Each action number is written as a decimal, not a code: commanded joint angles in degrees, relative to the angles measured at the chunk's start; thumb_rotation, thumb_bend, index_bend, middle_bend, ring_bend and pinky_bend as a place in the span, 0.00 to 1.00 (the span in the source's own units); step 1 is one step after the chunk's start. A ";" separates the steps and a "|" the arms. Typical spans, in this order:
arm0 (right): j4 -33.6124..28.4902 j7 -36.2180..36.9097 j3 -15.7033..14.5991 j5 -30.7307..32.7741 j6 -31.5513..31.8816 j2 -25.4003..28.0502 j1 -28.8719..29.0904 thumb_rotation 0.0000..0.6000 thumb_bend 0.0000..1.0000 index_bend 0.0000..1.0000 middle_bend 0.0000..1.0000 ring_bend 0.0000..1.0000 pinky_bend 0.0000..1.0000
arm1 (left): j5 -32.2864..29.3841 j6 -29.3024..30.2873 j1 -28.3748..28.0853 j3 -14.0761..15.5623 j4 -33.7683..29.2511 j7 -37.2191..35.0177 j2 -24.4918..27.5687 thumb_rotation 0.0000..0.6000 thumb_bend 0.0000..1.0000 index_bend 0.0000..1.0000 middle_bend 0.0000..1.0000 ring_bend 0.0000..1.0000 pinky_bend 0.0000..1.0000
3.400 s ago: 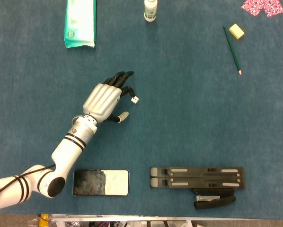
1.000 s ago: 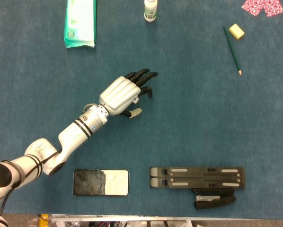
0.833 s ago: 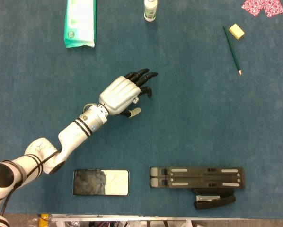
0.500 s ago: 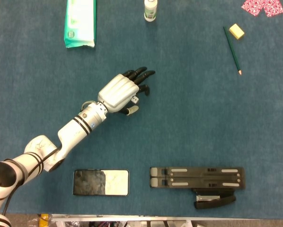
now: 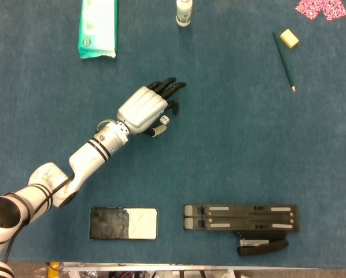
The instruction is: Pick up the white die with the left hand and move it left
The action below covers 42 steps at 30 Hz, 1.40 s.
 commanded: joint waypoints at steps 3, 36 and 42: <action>0.11 0.03 0.02 -0.01 0.00 -0.09 0.00 1.00 0.00 0.40 0.31 0.26 0.31 | -0.23 -0.17 -0.05 0.00 -0.18 0.26 0.21 1.00 0.27 0.45 0.08 0.02 0.20; 0.60 0.42 -0.02 0.06 0.00 -0.41 -0.23 1.00 0.00 0.40 0.31 0.26 0.31 | -0.99 0.21 0.49 0.10 -0.51 1.52 0.34 1.00 0.27 0.54 0.09 0.02 0.22; 0.67 0.63 -0.05 -0.14 0.13 -0.42 -0.31 1.00 0.00 0.40 0.31 0.26 0.31 | -0.61 1.76 0.57 -0.09 -2.61 2.52 1.51 1.00 0.27 0.54 0.09 0.02 0.22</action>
